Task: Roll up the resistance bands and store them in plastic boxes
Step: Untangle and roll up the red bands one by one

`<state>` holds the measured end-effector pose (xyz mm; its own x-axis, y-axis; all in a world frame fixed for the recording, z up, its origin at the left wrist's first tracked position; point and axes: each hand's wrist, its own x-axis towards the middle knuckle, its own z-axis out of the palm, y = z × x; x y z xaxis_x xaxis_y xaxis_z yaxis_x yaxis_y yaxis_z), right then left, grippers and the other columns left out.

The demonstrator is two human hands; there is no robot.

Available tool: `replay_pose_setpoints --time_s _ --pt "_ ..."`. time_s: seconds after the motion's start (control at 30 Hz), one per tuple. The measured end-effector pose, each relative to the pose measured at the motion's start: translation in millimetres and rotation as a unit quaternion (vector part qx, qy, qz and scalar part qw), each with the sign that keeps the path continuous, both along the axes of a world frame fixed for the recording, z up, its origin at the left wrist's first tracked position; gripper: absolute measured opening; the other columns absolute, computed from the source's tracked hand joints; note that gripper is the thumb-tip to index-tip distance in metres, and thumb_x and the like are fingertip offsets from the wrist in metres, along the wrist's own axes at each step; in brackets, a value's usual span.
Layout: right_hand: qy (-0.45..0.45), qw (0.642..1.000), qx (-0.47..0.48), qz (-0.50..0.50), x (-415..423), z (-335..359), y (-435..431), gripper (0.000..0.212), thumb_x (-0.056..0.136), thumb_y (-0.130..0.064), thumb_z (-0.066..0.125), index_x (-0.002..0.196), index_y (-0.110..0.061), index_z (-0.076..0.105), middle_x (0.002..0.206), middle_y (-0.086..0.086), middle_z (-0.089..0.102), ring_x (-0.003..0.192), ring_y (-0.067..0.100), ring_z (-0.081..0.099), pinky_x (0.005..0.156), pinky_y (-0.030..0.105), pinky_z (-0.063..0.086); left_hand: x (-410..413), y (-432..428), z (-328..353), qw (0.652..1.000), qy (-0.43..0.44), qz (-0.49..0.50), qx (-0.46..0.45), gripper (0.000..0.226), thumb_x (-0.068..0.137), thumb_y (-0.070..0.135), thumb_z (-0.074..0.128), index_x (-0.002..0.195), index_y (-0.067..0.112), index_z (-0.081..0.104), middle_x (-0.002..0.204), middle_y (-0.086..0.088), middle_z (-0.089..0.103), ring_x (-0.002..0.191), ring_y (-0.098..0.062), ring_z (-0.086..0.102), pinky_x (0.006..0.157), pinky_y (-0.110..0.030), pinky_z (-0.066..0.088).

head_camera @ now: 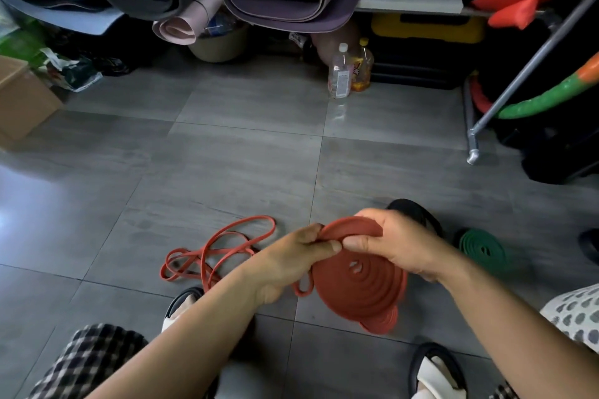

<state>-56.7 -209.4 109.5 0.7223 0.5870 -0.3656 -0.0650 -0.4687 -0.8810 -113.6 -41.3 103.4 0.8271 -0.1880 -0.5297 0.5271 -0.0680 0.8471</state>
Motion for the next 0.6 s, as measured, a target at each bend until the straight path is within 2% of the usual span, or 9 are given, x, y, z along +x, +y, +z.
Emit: replay_pose_setpoints --time_s 0.07,0.1,0.17,0.23,0.3,0.4,0.5,0.53,0.6 --pt "-0.003 0.996 0.045 -0.077 -4.8 -5.2 0.0 0.014 0.079 -0.017 0.068 0.090 -0.011 0.062 0.081 0.002 0.066 0.078 0.012 0.060 0.076 0.033 0.049 1.2 -3.3 1.4 0.997 0.000 0.074 -0.009 0.005 0.091 0.012 0.055 0.094 0.009 0.056 0.073 -0.002 0.056 0.056 -0.009 0.049 0.046 -0.019 0.036" --pt "0.006 0.991 0.063 -0.118 -5.4 -7.5 -1.2 0.012 0.079 -0.017 0.068 0.088 -0.012 0.063 0.081 0.001 0.067 0.077 0.013 0.062 0.077 0.033 0.050 1.7 -5.9 -0.5 0.992 -0.013 0.123 -0.004 0.003 0.092 0.013 0.054 0.091 0.010 0.053 0.068 -0.001 0.051 0.051 -0.008 0.044 0.041 -0.018 0.032" --pt "0.025 0.976 0.079 -0.200 -10.4 -17.6 -3.7 0.006 0.080 -0.016 0.068 0.084 -0.015 0.063 0.082 0.000 0.069 0.077 0.013 0.064 0.078 0.031 0.051 1.9 -15.6 -9.0 0.974 -0.041 0.222 0.000 0.013 0.094 0.011 0.050 0.083 0.014 0.044 0.065 0.001 0.043 0.051 -0.007 0.038 0.041 -0.014 0.032" --pt "0.033 0.959 0.060 -0.274 -22.6 -40.0 -9.4 0.005 0.081 -0.016 0.068 0.084 -0.015 0.064 0.087 0.004 0.070 0.083 0.019 0.066 0.083 0.036 0.050 -6.4 -31.7 -25.6 0.961 -0.067 0.267 0.013 0.018 0.095 0.008 0.047 0.080 0.015 0.041 0.069 0.002 0.043 0.060 -0.007 0.039 0.049 -0.008 0.035" --pt "0.048 0.938 0.007 -0.342 -43.3 -71.6 -15.0 0.020 0.079 -0.025 0.071 0.090 -0.011 0.064 0.096 0.012 0.069 0.093 0.027 0.064 0.087 0.041 0.050 -22.4 -48.0 -55.5 0.962 -0.059 0.262 0.046 0.017 0.095 0.003 0.045 0.082 0.015 0.047 0.077 0.003 0.051 0.072 -0.009 0.048 0.061 -0.008 0.040" --pt "0.163 0.888 -0.100 -0.418 -90.6 -121.7 -23.6 0.057 0.079 -0.039 0.069 0.119 -0.001 0.056 0.121 0.023 0.059 0.113 0.033 0.055 0.095 0.038 0.042 -56.0 -74.4 -119.2 0.970 0.013 0.220 0.101 0.030 0.091 -0.003 0.048 0.082 0.025 0.050 0.088 -0.001 0.057 0.095 -0.022 0.053 0.085 -0.023 0.042" --pt "0.227 0.836 -0.109 -0.487 -133.0 -164.6 -34.9 0.075 0.071 -0.054 0.065 0.117 0.004 0.057 0.119 0.025 0.059 0.112 0.035 0.055 0.091 0.036 0.040 -81.7 -101.8 -163.9 0.974 0.078 0.177 0.120 0.026 0.088 -0.004 0.052 0.094 0.021 0.048 0.098 -0.004 0.053 0.105 -0.025 0.053 0.085 -0.023 0.039" --pt "0.235 0.819 -0.098 -0.515 -139.7 -177.6 -38.9 0.073 0.070 -0.053 0.066 0.115 0.004 0.058 0.116 0.024 0.061 0.109 0.035 0.056 0.088 0.035 0.040 -84.6 -108.3 -173.3 0.974 0.089 0.167 0.123 0.023 0.088 -0.002 0.052 0.100 0.017 0.046 0.099 -0.004 0.052 0.104 -0.026 0.053 0.083 -0.024 0.039" --pt "0.248 0.796 -0.100 -0.543 -138.1 -196.7 -45.3 0.048 0.083 -0.032 0.067 0.114 0.004 0.058 0.113 0.026 0.061 0.106 0.036 0.057 0.083 0.035 0.039 -79.3 -116.5 -185.9 0.978 0.078 0.147 0.128 0.025 0.087 -0.004 0.051 0.093 0.019 0.042 0.090 0.001 0.054 0.093 -0.025 0.053 0.073 -0.022 0.038"
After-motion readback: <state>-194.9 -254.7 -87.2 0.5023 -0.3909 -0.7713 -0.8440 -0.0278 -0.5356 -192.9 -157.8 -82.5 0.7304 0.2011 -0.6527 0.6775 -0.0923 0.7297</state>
